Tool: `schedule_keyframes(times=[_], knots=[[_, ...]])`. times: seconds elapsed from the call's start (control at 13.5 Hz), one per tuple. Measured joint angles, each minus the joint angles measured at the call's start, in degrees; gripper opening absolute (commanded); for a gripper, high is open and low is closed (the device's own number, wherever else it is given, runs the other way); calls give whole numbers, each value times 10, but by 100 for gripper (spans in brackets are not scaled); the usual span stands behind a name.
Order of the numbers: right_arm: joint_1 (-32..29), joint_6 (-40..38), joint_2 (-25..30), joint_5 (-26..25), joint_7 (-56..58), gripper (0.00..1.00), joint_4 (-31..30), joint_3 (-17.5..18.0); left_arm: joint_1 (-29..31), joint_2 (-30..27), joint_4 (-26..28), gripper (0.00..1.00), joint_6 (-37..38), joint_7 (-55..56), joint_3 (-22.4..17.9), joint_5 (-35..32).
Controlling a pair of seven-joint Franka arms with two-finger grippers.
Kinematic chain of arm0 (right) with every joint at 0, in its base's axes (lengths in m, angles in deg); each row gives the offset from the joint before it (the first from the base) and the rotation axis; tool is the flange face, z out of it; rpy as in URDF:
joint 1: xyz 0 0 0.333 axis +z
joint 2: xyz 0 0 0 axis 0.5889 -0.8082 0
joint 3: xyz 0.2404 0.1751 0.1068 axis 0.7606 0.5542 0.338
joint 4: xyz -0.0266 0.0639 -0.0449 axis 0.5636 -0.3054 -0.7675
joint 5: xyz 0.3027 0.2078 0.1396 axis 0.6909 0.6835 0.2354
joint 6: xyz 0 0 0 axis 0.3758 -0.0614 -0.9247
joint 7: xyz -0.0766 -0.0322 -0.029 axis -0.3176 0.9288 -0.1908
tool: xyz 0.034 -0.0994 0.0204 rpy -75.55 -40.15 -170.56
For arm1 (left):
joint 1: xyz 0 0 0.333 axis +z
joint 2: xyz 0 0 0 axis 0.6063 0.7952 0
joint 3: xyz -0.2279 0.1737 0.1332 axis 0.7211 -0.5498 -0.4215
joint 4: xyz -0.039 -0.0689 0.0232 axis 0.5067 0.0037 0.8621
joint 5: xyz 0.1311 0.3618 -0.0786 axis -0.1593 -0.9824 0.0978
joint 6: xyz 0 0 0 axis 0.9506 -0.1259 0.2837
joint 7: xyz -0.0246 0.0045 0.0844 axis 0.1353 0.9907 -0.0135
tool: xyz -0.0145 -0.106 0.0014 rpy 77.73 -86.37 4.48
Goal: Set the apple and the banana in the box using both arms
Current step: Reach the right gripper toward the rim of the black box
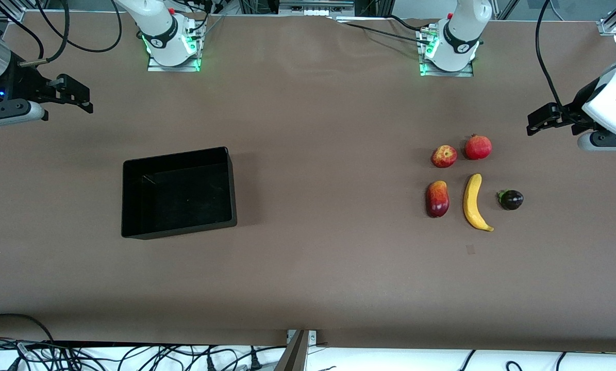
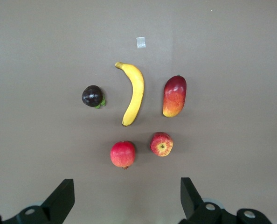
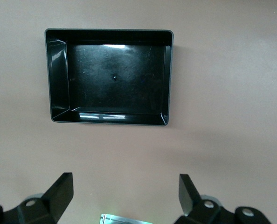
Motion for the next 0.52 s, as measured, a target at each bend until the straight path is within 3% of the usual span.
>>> schedule_keyframes(times=[0.52], knots=[[0, 7, -13, 0, 0, 100, -2, 0, 0, 0, 0, 100, 0, 0, 0, 0]])
